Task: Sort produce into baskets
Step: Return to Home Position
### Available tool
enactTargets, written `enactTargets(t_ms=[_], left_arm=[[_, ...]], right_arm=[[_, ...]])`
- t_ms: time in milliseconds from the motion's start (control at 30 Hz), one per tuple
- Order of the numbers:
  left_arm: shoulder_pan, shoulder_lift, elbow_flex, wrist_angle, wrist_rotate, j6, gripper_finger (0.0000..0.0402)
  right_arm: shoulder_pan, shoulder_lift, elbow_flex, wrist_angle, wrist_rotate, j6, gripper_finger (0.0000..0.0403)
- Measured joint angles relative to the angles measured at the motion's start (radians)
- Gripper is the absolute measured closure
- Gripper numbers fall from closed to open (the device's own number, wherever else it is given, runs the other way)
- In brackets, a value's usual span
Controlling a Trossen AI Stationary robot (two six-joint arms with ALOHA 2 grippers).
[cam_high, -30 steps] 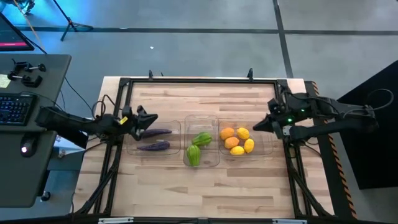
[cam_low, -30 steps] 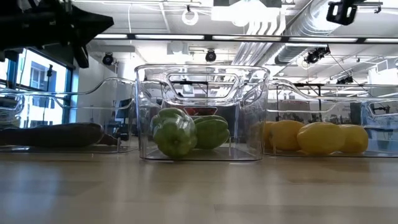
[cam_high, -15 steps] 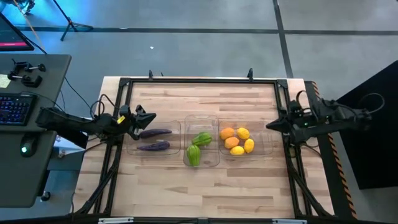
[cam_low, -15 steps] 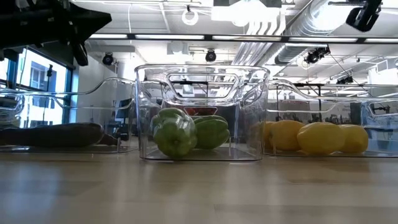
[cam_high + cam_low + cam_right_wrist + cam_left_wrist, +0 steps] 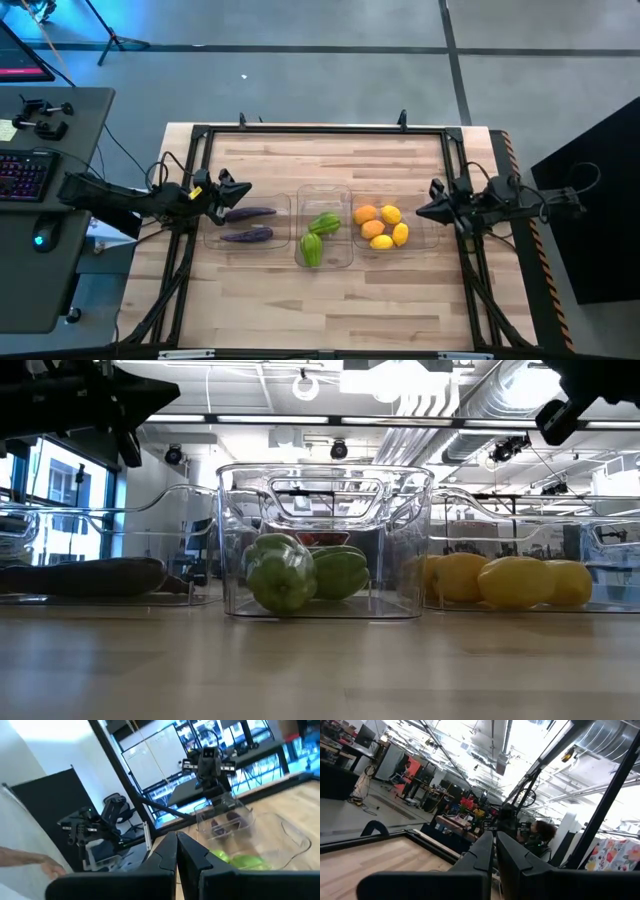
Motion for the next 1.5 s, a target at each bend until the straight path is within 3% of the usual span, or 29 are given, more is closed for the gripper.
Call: enactTargets(t_ms=[333, 800, 1000, 1233, 1500], left_arm=[[0.0, 0.0, 0.0, 0.0, 0.001, 0.0, 0.0392], [0.0, 0.0, 0.0, -0.052, 0.001, 0.0, 0.0392], [0.0, 0.0, 0.0, -0.08, 0.001, 0.0, 0.0392], [0.0, 0.0, 0.0, -0.083, 0.001, 0.0, 0.0392], [0.0, 0.0, 0.0, -0.099, 0.001, 0.0, 0.0392]], right_arm=[[-0.039, -0.123, -0.133, 0.106, -0.071, -0.051, 0.0403], [-0.052, -0.121, -0.145, 0.056, -0.104, -0.162, 0.0403], [-0.05, -0.121, -0.258, 0.195, -0.138, -0.109, 0.0403], [-0.066, -0.12, -0.263, 0.194, -0.128, -0.177, 0.0403], [-0.079, -0.103, -0.262, 0.079, -0.02, -0.136, 0.0403]])
